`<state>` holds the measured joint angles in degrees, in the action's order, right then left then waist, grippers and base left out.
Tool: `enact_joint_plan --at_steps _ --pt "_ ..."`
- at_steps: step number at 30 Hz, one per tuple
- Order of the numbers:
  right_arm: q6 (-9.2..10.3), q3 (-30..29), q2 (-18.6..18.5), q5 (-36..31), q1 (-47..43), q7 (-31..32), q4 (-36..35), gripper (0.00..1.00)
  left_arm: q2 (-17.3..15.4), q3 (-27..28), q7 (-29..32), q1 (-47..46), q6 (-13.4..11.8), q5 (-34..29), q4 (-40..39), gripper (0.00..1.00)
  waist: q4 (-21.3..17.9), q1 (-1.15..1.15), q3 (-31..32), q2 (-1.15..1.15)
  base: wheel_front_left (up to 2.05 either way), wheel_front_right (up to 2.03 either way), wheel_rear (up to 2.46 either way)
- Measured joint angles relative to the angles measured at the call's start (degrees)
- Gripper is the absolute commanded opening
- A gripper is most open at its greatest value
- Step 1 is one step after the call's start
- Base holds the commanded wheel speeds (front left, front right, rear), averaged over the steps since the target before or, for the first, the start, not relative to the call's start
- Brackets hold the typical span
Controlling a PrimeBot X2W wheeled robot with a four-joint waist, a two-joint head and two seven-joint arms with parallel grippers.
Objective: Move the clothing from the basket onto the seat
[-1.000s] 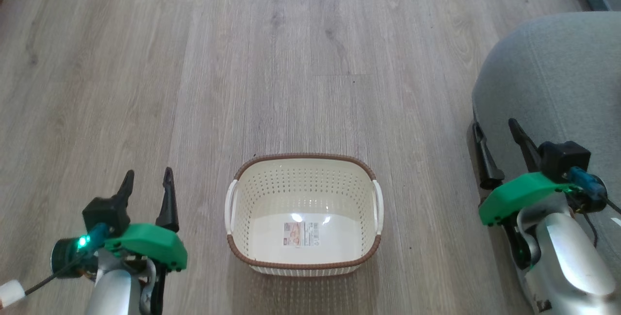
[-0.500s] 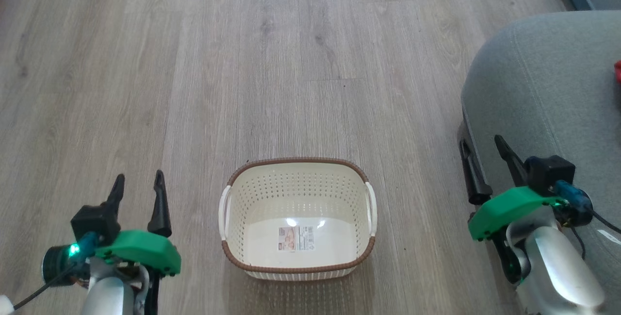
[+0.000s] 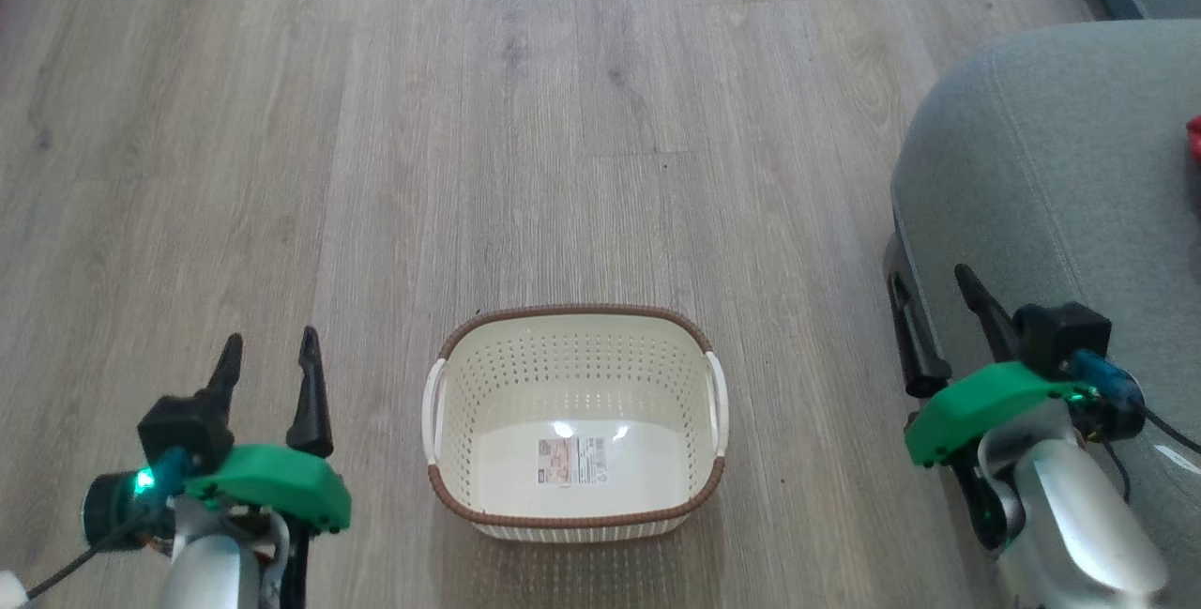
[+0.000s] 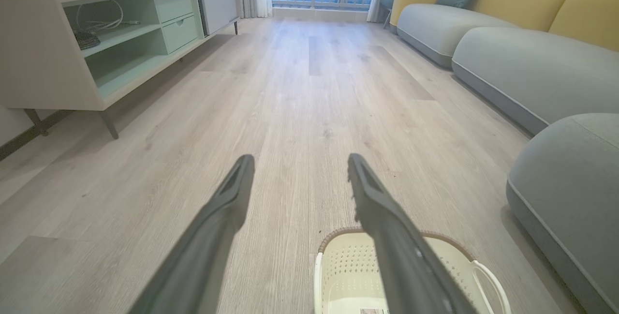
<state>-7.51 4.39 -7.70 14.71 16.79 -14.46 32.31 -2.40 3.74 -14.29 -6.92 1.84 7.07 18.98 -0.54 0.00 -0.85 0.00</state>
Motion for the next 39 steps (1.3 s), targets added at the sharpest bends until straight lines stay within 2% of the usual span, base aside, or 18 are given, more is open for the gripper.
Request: enact_joint_plan --at_steps 1,8,39 --pt "0.00 -0.2 0.1 0.0 0.0 0.0 0.0 0.00 0.0 0.0 0.0 0.0 0.1 0.1 0.2 0.00 0.0 0.00 0.0 0.00 0.00 0.00 0.00" --pt "0.00 -0.2 0.5 1.8 -3.9 0.9 3.1 0.00 0.4 0.0 1.2 2.8 0.1 2.1 4.1 0.00 0.0 0.00 0.0 0.00 0.00 0.00 0.00" --pt "0.00 -3.0 1.8 21.0 -4.7 5.9 -1.8 0.00 0.4 0.0 6.0 2.6 1.1 23.2 2.2 0.00 0.2 0.00 0.2 0.00 0.00 0.00 0.00"
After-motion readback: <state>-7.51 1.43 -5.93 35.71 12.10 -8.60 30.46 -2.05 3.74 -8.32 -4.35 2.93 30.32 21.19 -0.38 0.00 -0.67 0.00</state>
